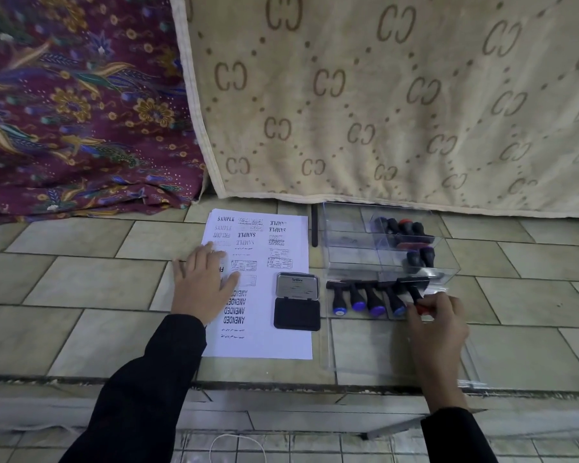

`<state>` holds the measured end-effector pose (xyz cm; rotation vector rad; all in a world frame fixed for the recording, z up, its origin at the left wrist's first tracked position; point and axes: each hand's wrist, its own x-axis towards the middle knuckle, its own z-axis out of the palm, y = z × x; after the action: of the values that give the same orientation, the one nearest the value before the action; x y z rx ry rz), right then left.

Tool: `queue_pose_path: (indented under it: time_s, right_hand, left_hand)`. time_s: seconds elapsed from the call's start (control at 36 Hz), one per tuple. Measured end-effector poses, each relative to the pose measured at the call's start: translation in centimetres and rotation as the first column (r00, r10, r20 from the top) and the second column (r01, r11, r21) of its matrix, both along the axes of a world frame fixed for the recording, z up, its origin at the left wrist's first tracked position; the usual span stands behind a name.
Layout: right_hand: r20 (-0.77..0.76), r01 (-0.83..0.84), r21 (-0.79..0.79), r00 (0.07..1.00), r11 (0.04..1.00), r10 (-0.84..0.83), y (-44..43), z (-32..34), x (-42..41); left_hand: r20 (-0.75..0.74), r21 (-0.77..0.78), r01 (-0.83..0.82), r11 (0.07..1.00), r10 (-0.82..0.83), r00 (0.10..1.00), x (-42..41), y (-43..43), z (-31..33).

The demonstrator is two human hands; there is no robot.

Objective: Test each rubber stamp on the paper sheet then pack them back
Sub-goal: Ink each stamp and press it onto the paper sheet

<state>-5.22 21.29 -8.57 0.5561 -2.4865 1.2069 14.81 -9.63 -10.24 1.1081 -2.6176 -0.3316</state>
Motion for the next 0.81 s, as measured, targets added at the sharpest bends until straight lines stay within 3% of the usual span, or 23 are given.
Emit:
queue_pose_path:
  time_s: [0.17, 0.44, 0.58, 0.72, 0.81]
  right_hand:
    - [0.054, 0.002, 0.064, 0.999, 0.998, -0.005, 0.1, 0.1, -0.1]
    - [0.058, -0.006, 0.105, 0.998, 0.994, 0.000, -0.2, 0.2, 0.1]
    - [0.025, -0.001, 0.123, 1.000, 0.992, -0.002, -0.1, 0.3, -0.2]
    - [-0.031, 0.015, 0.002, 0.999, 1.000, -0.015, -0.6, 2.0, -1.0]
    - [-0.088, 0.012, 0.025, 0.996, 1.000, -0.010, -2.1, 4.2, -3.1]
  left_hand:
    - [0.053, -0.059, 0.004, 0.998, -0.001, 0.999, 0.0, 0.0, 0.3]
    - [-0.037, -0.045, 0.061, 0.997, -0.063, 0.997, -0.7, 1.2, 0.8]
    - [-0.078, -0.007, 0.119, 0.993, -0.119, 0.990, -1.0, 2.0, 0.1]
    - [-0.127, 0.035, 0.130, 0.991, -0.124, 0.984, -0.8, 2.1, -1.0]
    - [-0.126, 0.047, 0.115, 0.992, -0.109, 0.986, -0.9, 1.9, -1.2]
